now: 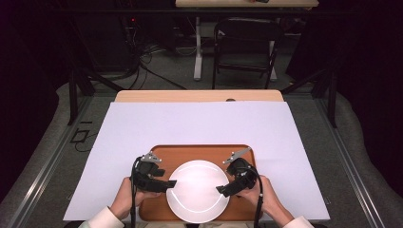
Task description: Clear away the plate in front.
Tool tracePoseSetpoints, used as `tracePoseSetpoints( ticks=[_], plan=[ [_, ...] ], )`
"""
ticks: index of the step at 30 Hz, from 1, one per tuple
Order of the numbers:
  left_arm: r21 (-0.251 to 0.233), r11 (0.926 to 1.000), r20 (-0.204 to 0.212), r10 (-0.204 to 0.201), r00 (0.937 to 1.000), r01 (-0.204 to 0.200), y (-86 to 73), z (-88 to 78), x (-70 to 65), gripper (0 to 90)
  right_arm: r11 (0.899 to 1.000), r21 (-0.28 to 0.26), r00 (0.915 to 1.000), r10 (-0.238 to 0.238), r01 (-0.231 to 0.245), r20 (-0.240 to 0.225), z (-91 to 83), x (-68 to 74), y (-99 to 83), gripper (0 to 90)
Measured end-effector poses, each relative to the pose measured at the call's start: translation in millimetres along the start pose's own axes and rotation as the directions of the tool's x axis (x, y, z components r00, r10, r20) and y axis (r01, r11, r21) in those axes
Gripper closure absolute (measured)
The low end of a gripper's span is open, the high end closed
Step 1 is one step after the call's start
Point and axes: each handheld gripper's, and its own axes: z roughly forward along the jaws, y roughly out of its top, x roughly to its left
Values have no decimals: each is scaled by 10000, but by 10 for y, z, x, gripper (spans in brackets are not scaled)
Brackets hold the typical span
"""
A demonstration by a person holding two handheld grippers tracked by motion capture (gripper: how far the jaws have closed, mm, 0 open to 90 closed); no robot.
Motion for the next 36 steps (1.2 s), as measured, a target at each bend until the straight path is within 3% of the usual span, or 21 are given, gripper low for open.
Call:
tracePoseSetpoints(
  ticks=[1,2,4,5,8,13,19,24,30,36],
  plan=[
    [0,10000,0,0,10000,0,0,0,0,311,10000,0,10000,0,0,0,0,0,0,131],
    [-410,9986,-41,322,9995,-323,18,-65,-38,289,9994,-335,9999,-97,100,91,-75,-7,-7,106],
    [-455,9977,-103,501,9987,-506,26,-95,-59,238,9984,-512,9996,-237,245,148,-111,-15,-10,95],
    [-583,9952,-145,774,9969,-781,34,-133,-81,238,9973,-661,9993,-299,314,235,-148,-13,-13,86],
    [-939,9896,-344,1058,9938,-1086,36,-225,-109,159,9890,-1244,9960,-737,796,509,-288,-5,-20,40],
    [-1558,9810,-615,1074,9923,-1158,-6,-420,-67,136,9787,-1727,9924,-994,1107,727,-429,6,-35,2],
    [-1967,9732,-934,1023,9904,-1191,-78,-571,0,115,9703,-2093,9893,-1010,1213,1055,-569,-8,-90,0],
    [-2209,9686,-1183,899,9889,-1144,-190,-685,55,104,9621,-2508,9883,-754,1071,1328,-715,-50,-189,0],
    [-2687,9558,-1855,699,9801,-1190,-356,-781,90,109,9524,-2927,9839,-346,857,1756,-867,-117,-404,0],
    [-2764,9572,-2043,290,9785,-860,-488,-849,174,109,9521,-3054,9809,432,172,1899,-980,-195,-687,0]
  ],
)
